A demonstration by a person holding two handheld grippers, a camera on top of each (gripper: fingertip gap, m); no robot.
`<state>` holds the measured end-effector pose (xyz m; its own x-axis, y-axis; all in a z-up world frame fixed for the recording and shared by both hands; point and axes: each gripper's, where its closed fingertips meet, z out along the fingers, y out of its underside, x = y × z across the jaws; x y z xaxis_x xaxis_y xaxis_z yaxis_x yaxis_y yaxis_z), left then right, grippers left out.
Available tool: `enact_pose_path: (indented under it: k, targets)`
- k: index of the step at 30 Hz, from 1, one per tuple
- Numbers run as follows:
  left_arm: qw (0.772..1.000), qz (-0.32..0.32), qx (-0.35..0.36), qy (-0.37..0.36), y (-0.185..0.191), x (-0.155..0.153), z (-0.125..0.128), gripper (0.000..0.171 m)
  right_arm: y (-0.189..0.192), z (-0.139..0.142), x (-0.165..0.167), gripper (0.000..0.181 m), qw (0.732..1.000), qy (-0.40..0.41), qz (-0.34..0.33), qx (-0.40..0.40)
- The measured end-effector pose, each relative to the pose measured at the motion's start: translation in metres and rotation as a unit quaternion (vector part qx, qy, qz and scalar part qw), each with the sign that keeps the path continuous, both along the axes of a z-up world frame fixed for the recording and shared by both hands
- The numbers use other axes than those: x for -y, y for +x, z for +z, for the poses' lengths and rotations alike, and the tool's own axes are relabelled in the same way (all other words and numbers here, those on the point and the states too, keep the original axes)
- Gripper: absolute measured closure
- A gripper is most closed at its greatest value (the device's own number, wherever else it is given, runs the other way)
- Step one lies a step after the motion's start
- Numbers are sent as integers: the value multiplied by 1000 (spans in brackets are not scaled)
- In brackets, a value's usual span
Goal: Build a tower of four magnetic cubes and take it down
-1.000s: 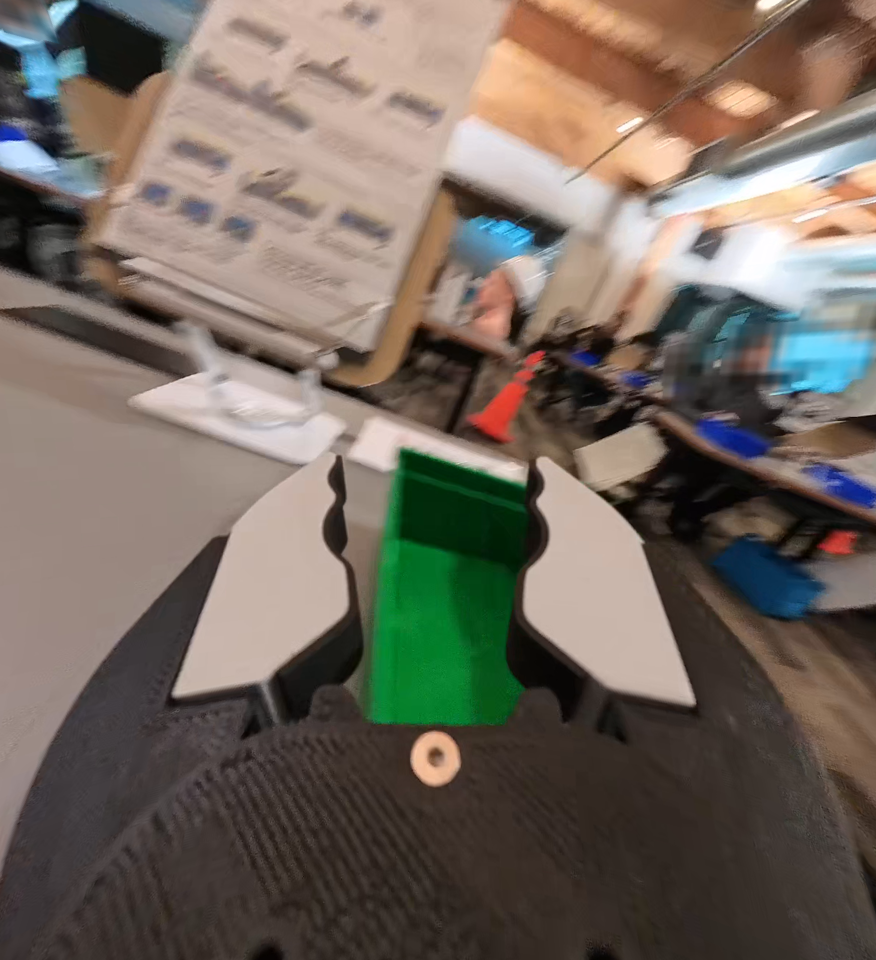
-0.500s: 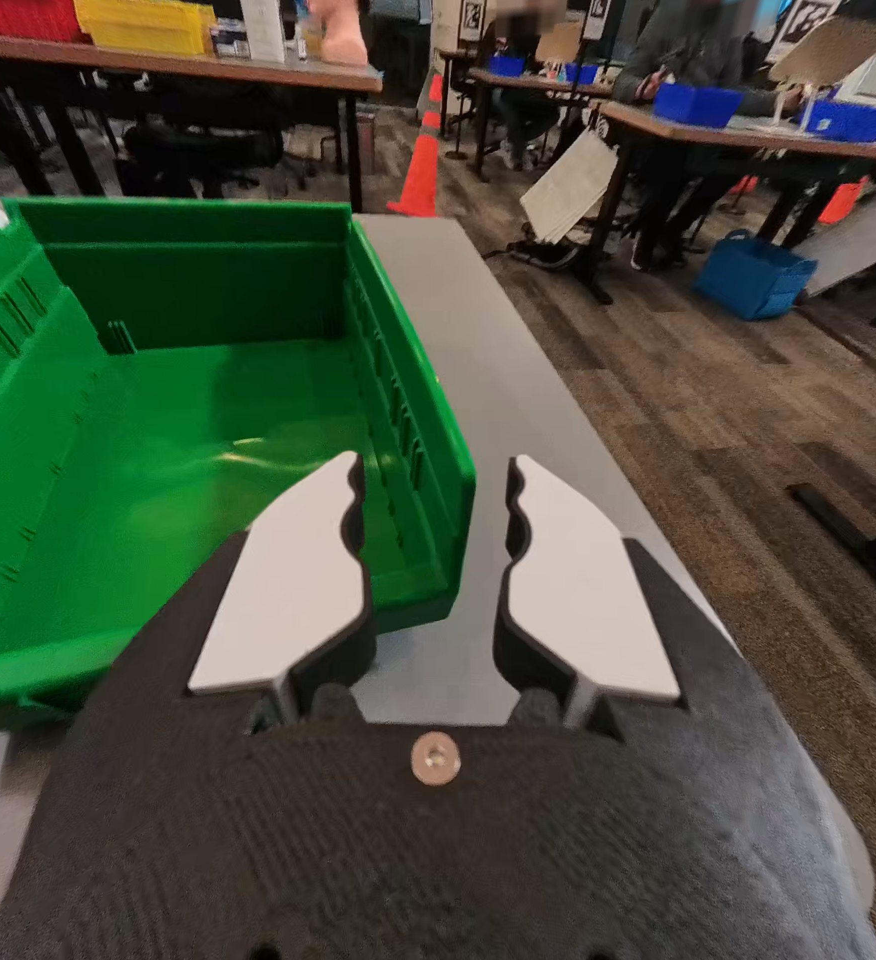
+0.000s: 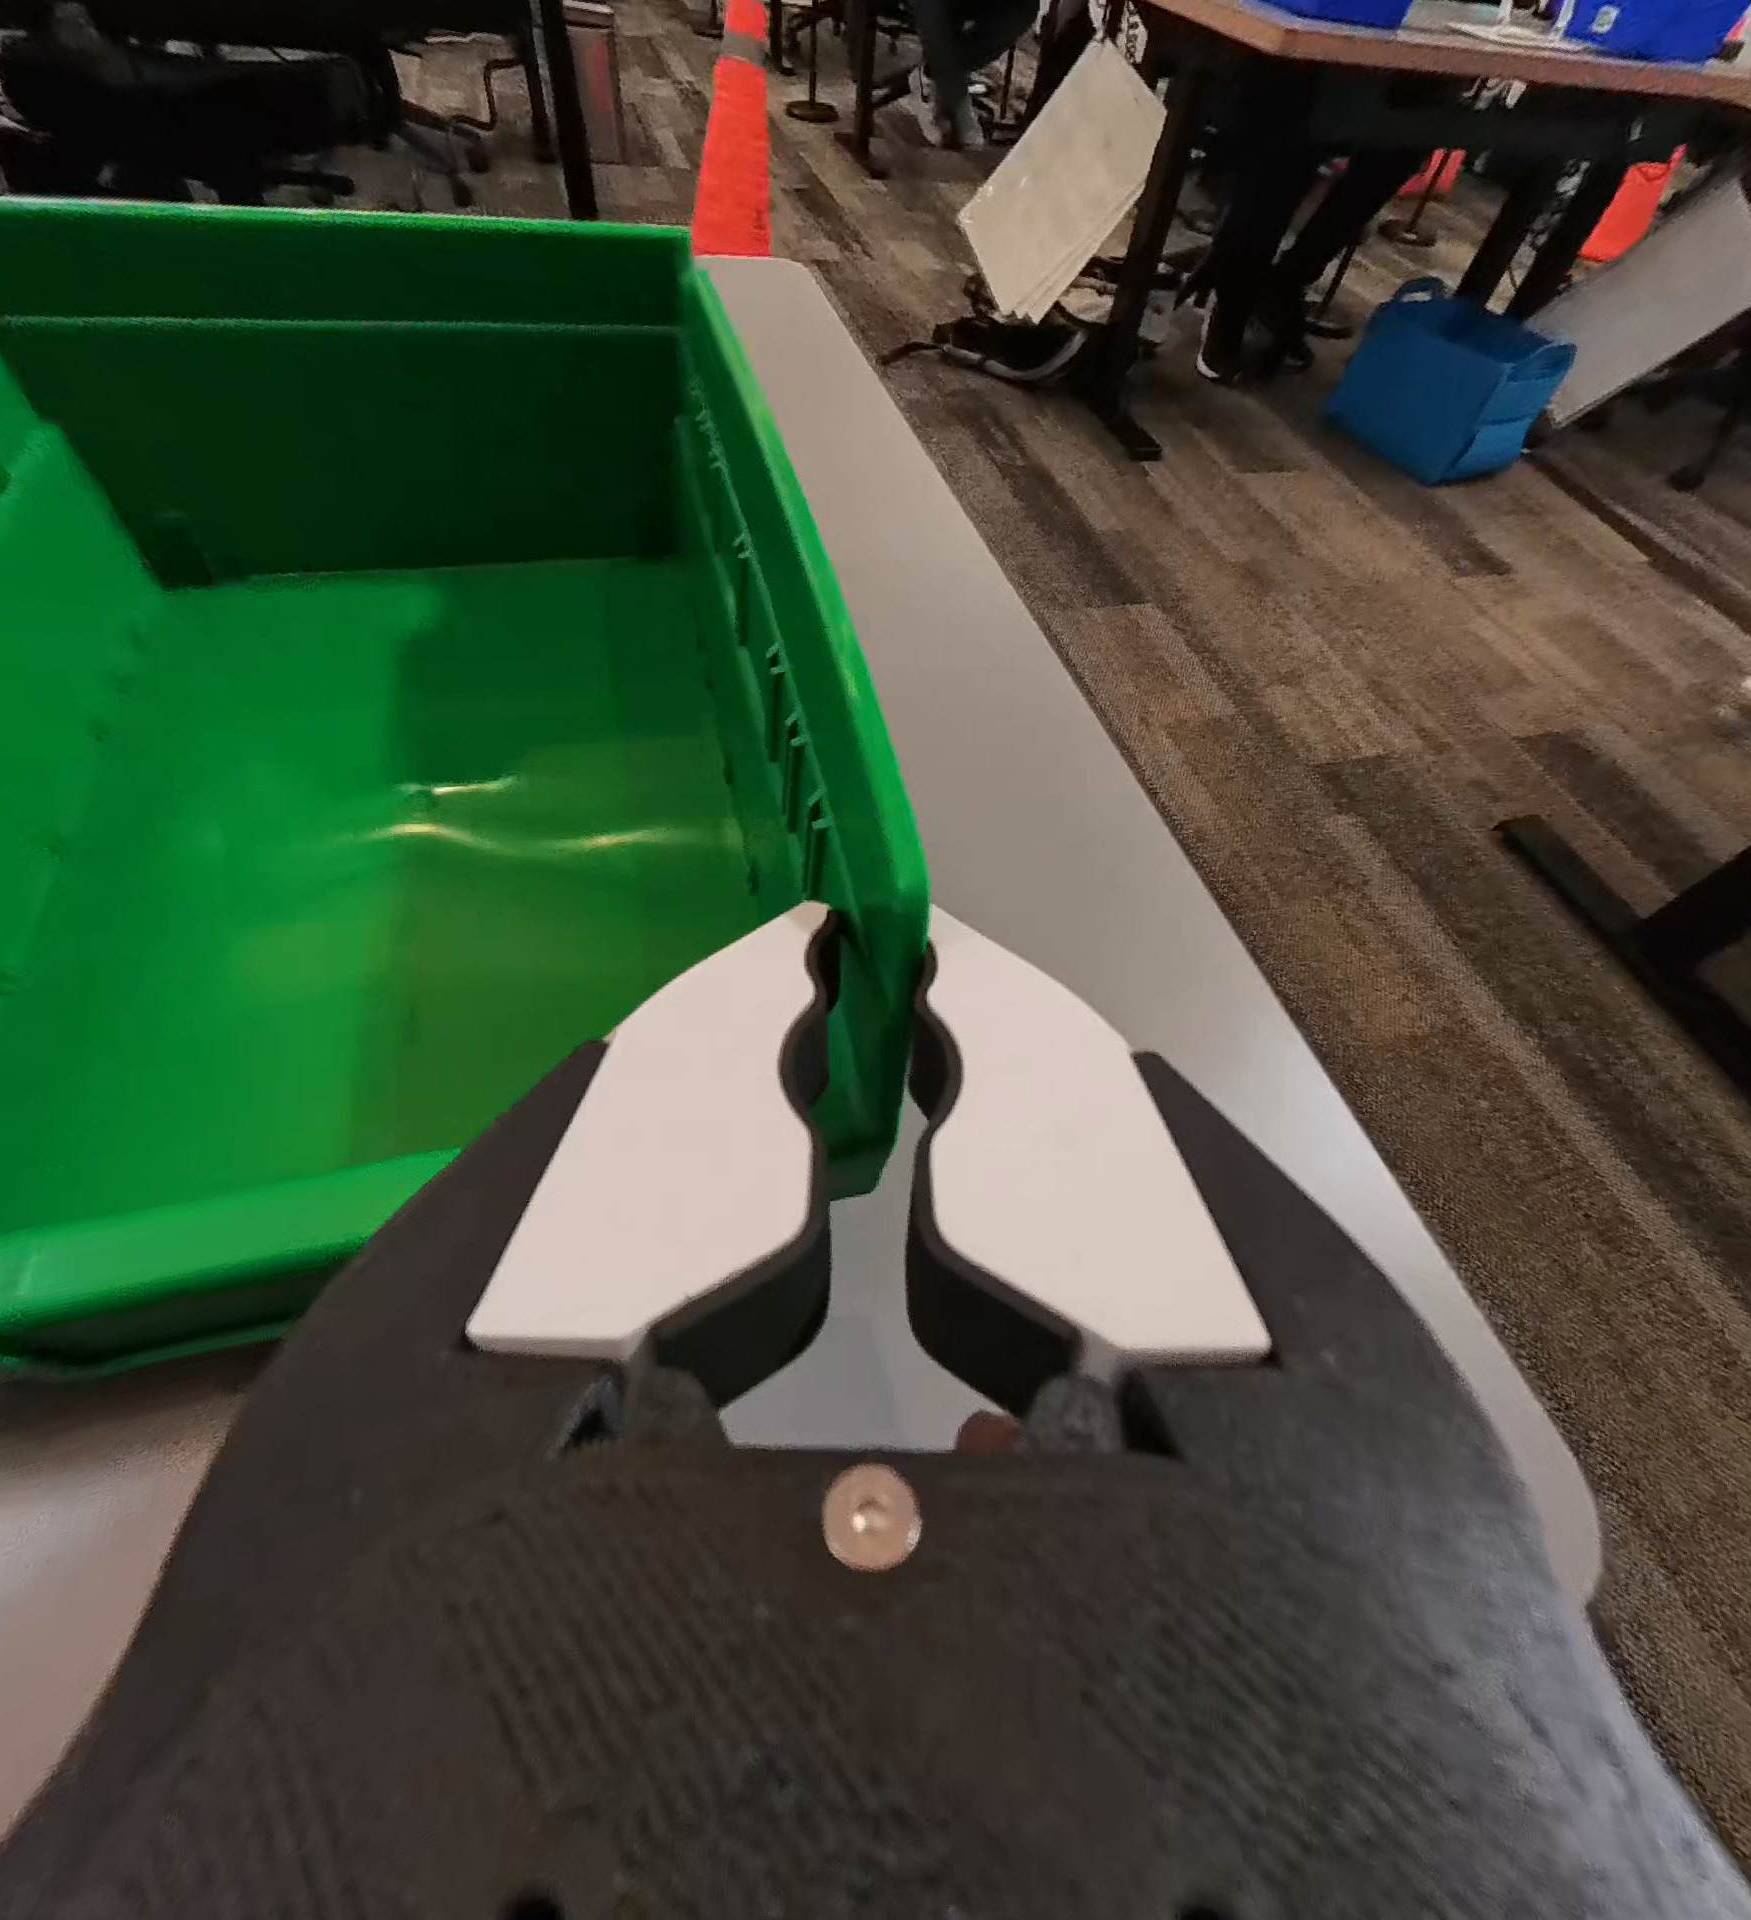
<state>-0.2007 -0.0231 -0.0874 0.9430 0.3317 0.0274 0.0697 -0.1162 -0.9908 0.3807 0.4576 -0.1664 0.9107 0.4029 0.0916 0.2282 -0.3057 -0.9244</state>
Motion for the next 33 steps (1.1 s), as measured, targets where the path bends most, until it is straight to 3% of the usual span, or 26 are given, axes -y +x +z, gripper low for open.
enact_pose_path:
  k: [6, 16, 30, 31, 33]
  targets:
    - [998, -6, 54, 29, -6, 3, 2, 103, -4, 3, 1, 178, 999, 1, 33, -22]
    - [999, -7, 44, -6, -8, 1, -10, 100, -7, 11, 7, 176, 991, 3, 133, -25]
    - [999, 7, 35, -5, -14, 5, -8, 97, 1, 6, 0, 177, 992, -9, 116, -38]
    - [999, 21, 29, -1, -19, 9, -4, 91, 2, 9, -1, 174, 994, -6, 103, -46]
    - [997, 64, 28, 24, -35, 26, 10, 89, 1, 29, 4, 144, 990, 12, 112, -86]
